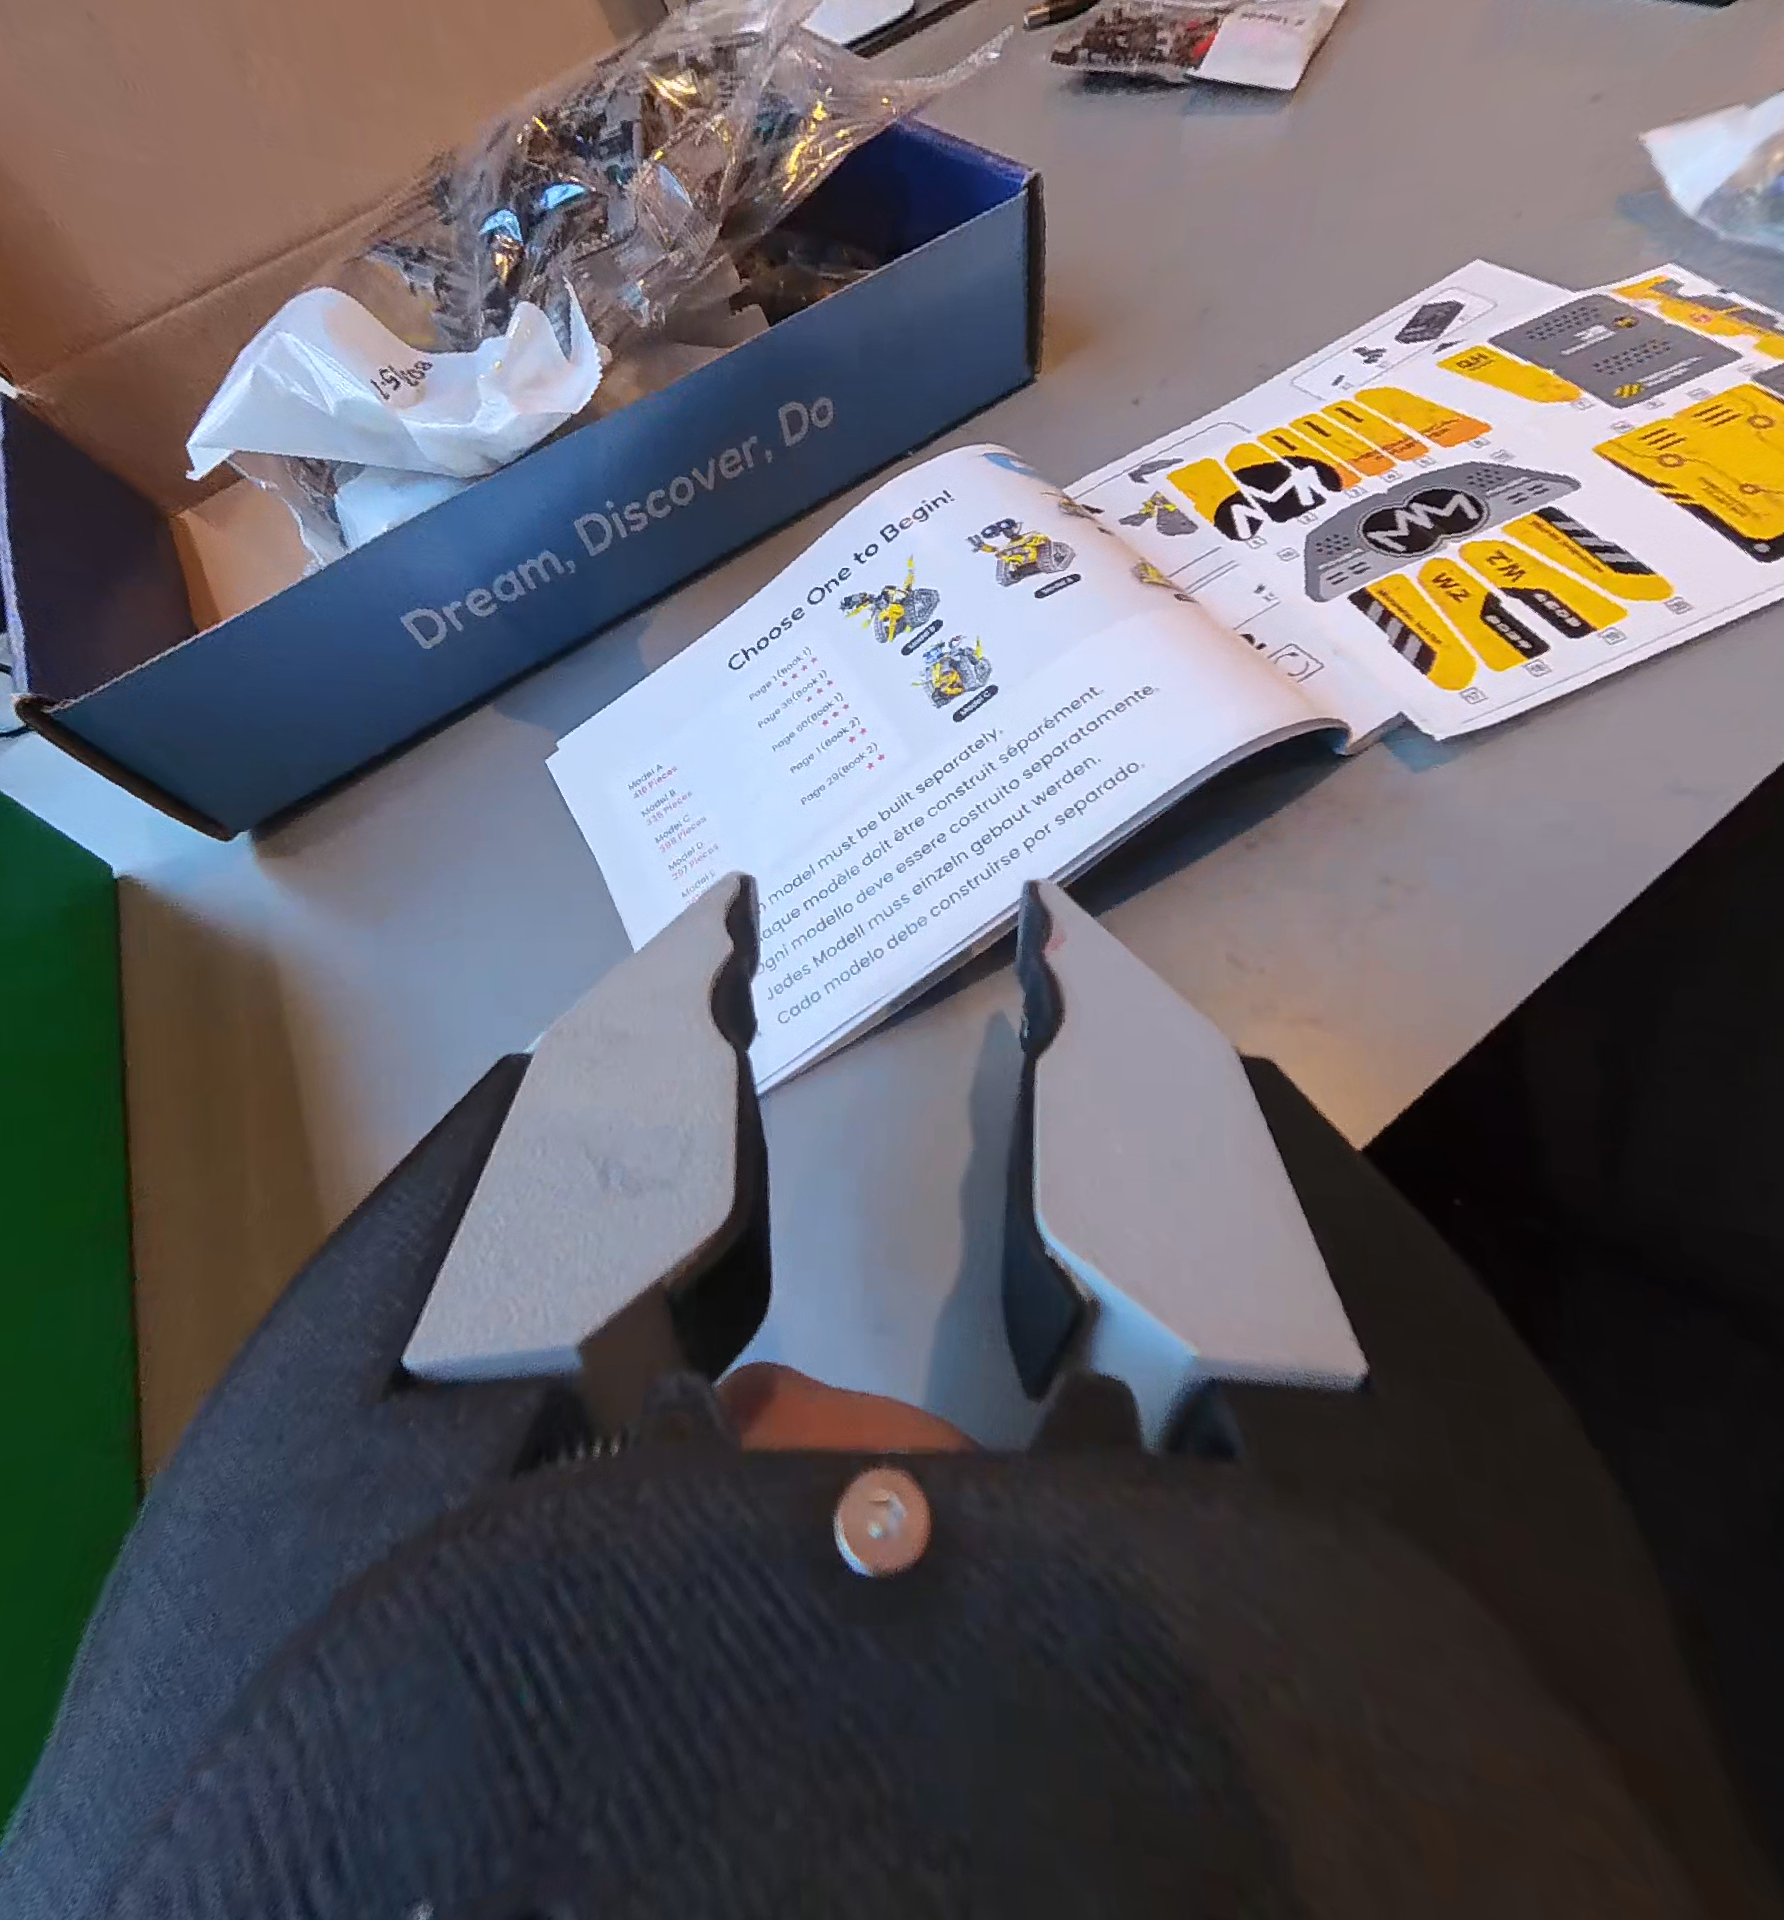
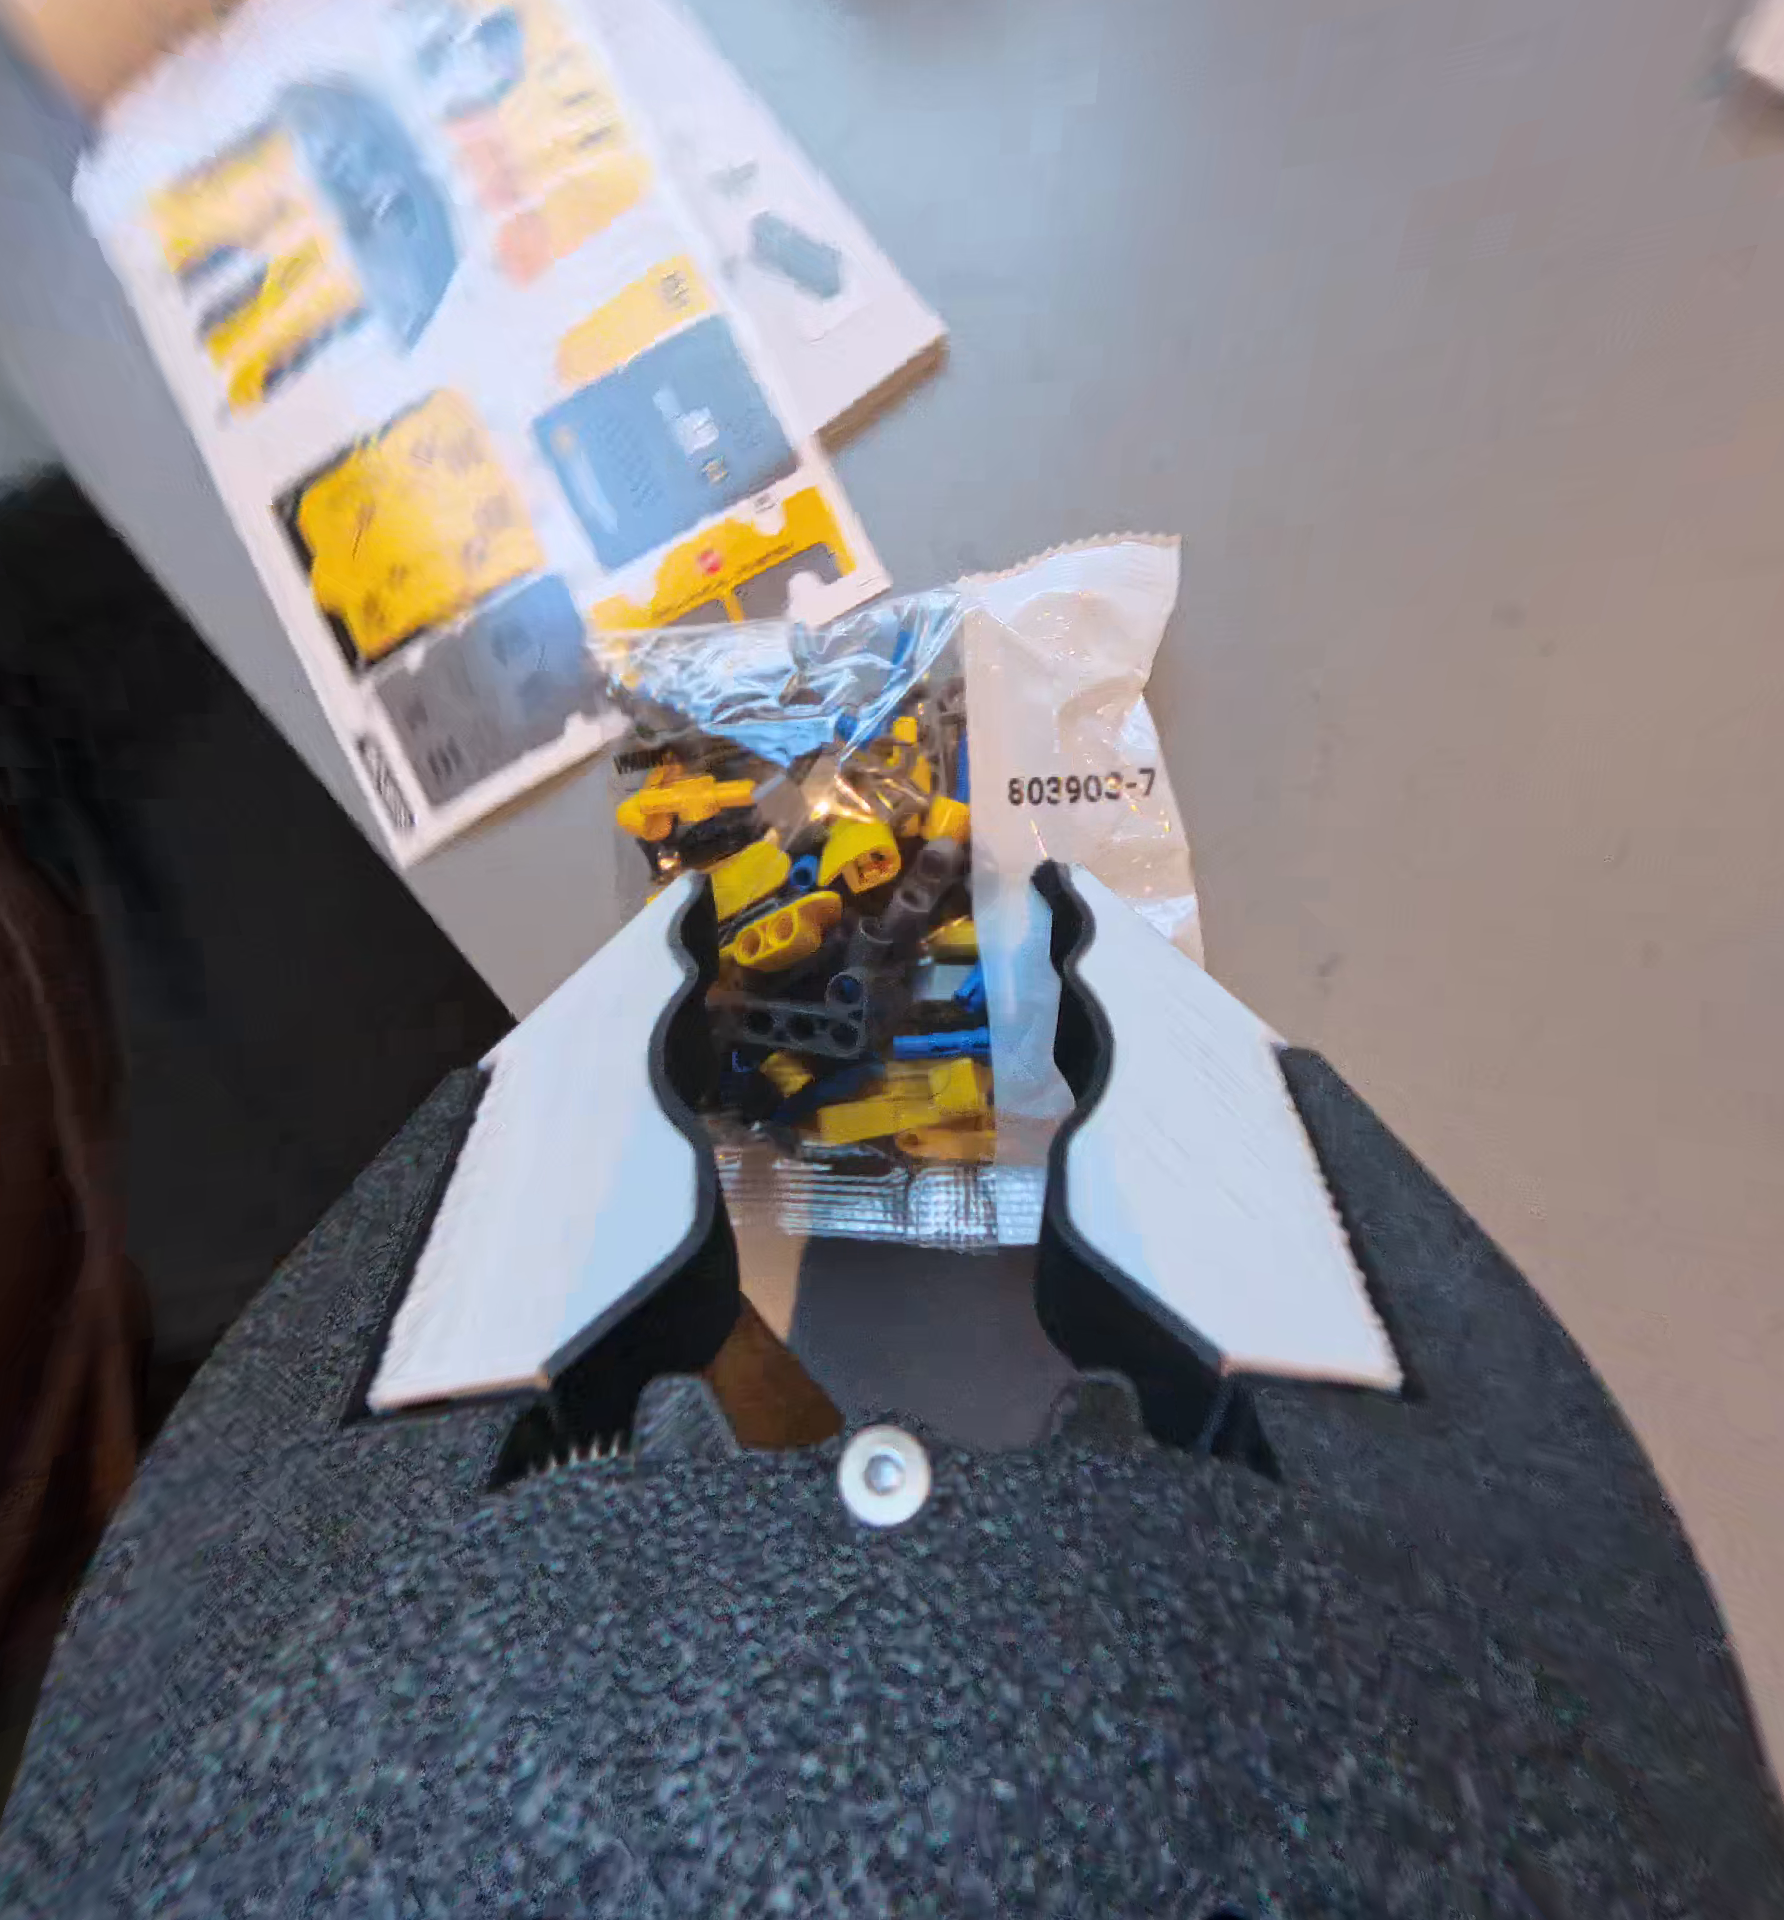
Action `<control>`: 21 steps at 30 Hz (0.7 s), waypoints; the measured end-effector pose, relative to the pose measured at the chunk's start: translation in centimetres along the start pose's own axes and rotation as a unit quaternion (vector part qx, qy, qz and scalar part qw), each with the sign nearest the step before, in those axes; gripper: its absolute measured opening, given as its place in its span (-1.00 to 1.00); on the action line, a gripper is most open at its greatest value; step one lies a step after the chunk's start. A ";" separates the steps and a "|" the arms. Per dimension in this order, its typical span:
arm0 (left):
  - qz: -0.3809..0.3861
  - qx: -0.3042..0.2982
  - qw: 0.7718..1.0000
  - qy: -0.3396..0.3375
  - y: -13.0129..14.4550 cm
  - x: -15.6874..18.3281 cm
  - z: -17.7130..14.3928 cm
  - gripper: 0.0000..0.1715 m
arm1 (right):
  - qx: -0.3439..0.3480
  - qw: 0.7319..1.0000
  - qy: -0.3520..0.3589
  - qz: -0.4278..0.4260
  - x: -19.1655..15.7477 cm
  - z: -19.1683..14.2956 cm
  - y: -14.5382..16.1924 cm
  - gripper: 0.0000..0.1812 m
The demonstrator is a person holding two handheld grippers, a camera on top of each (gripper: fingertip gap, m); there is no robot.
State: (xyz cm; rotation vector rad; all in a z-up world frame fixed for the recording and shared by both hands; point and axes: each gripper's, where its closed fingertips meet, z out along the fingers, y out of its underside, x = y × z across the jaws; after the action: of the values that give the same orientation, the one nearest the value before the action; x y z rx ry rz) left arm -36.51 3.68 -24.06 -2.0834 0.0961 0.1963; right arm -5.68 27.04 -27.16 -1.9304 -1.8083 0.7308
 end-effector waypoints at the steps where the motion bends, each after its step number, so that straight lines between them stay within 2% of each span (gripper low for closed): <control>1: 0.001 -0.001 1.000 0.001 0.1 0.0 0.0 -0.45 | 0.010 0.998 0.010 0.054 0.1 0.0 -0.1 -0.30; 4: -0.005 -0.004 1.000 0.008 0.4 0.2 0.2 -0.46 | 0.061 0.985 0.054 0.155 -0.4 0.1 -0.5 -0.33; 7: -0.011 -0.010 1.000 0.016 0.6 0.5 0.6 -0.46 | 0.066 0.979 0.123 0.152 -0.7 0.0 0.2 -0.34; 10: -0.003 -0.008 1.000 0.020 0.3 1.0 0.7 -0.46 | 0.078 0.972 0.156 0.154 -1.3 0.0 0.3 -0.32; 21: 0.004 0.003 1.000 0.025 -0.5 1.8 0.4 -0.46 | 0.108 0.961 0.194 0.163 -0.5 0.1 0.1 -0.31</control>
State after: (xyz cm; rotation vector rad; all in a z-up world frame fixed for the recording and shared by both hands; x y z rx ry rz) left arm -34.72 4.33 -24.14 -2.0831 0.1346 0.1472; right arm -5.66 26.57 -27.30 -2.0695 -1.1473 0.5686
